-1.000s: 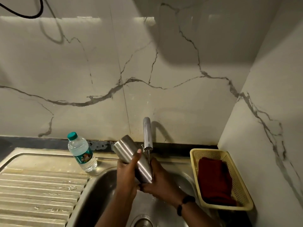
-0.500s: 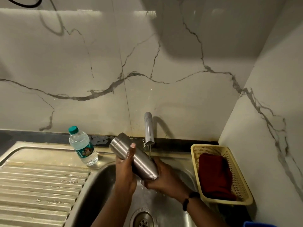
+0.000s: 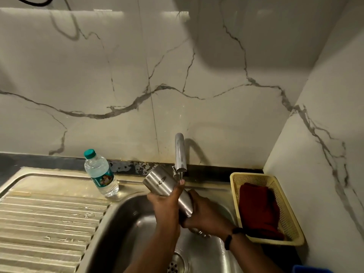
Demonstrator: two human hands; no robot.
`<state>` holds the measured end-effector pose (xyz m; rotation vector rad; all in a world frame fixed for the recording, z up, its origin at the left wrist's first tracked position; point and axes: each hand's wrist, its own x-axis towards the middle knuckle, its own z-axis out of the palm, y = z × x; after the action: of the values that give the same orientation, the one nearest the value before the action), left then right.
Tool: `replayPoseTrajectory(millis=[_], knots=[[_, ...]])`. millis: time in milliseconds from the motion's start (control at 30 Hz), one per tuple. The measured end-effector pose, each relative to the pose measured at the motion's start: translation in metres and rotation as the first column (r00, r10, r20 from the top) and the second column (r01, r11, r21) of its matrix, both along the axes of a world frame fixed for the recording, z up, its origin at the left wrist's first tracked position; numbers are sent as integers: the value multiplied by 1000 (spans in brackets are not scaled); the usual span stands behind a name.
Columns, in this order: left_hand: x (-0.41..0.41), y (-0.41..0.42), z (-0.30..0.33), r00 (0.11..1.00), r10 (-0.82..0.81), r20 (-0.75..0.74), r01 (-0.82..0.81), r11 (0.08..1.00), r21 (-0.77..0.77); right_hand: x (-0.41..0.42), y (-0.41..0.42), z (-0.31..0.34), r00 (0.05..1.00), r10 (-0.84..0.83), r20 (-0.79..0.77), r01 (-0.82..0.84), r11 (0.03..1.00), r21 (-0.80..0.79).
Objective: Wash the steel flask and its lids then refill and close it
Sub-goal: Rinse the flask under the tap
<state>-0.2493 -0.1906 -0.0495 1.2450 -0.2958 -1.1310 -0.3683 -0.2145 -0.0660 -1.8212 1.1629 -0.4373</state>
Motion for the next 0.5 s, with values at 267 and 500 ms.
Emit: replayPoseTrajectory(millis=[267, 500], knots=[[16, -10, 4, 981, -187, 59, 190, 980, -65, -9, 3, 13, 988, -10, 156, -27, 972, 235], [20, -13, 2, 941, -330, 73, 336, 938, -90, -11, 3, 5, 917, -110, 384, -46, 925, 376]])
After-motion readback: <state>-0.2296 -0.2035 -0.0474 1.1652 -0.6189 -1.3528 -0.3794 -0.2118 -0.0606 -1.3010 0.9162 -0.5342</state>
